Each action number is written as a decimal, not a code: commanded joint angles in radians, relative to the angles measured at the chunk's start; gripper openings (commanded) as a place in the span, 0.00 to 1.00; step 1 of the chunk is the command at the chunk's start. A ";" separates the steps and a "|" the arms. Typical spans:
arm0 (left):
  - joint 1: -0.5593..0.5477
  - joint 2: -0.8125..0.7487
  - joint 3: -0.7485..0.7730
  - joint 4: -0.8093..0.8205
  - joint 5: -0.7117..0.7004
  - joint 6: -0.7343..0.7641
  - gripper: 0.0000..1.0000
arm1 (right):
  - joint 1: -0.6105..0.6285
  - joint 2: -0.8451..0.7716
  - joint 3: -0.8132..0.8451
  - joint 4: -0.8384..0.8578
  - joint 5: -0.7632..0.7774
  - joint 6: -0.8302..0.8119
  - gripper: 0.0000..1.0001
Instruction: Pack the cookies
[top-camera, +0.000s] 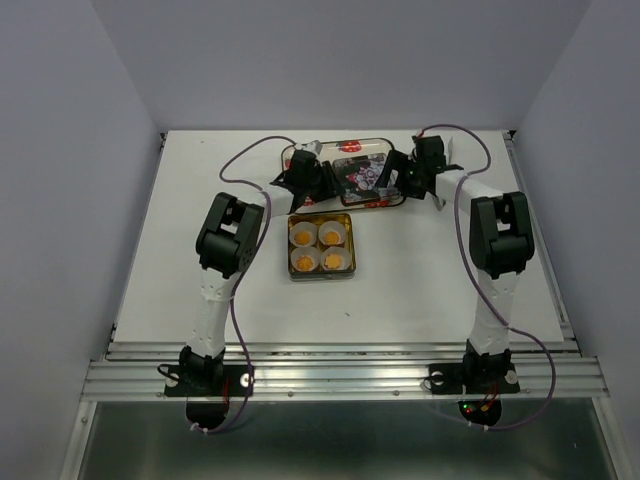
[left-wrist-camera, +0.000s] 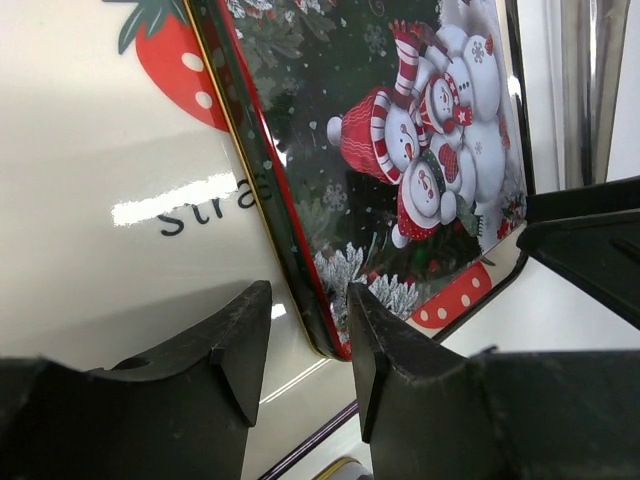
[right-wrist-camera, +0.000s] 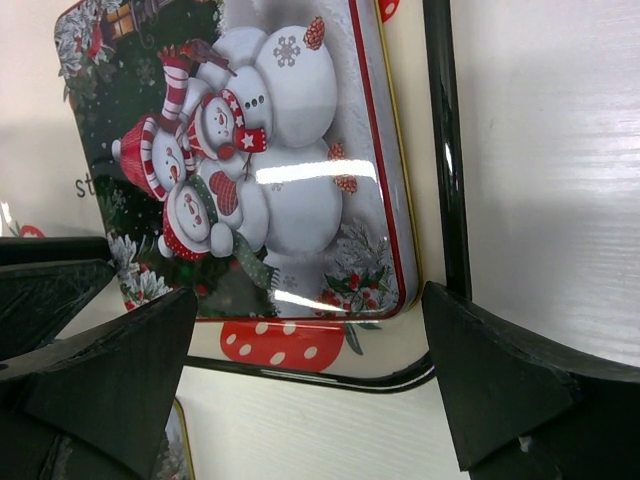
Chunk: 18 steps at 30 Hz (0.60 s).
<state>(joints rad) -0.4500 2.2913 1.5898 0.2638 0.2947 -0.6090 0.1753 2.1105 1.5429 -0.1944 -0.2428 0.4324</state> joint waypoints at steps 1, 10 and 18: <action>-0.003 -0.015 0.036 -0.020 -0.003 0.029 0.48 | 0.033 0.042 0.071 -0.037 0.056 -0.026 1.00; -0.035 0.077 0.111 -0.051 -0.017 0.020 0.38 | 0.075 0.094 0.166 -0.125 0.069 0.032 1.00; -0.036 0.080 0.119 -0.064 -0.016 0.028 0.25 | 0.084 0.039 0.160 0.099 -0.262 0.144 0.99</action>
<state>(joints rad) -0.4500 2.3425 1.6848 0.2256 0.2237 -0.5941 0.2146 2.1986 1.6855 -0.2817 -0.2344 0.4763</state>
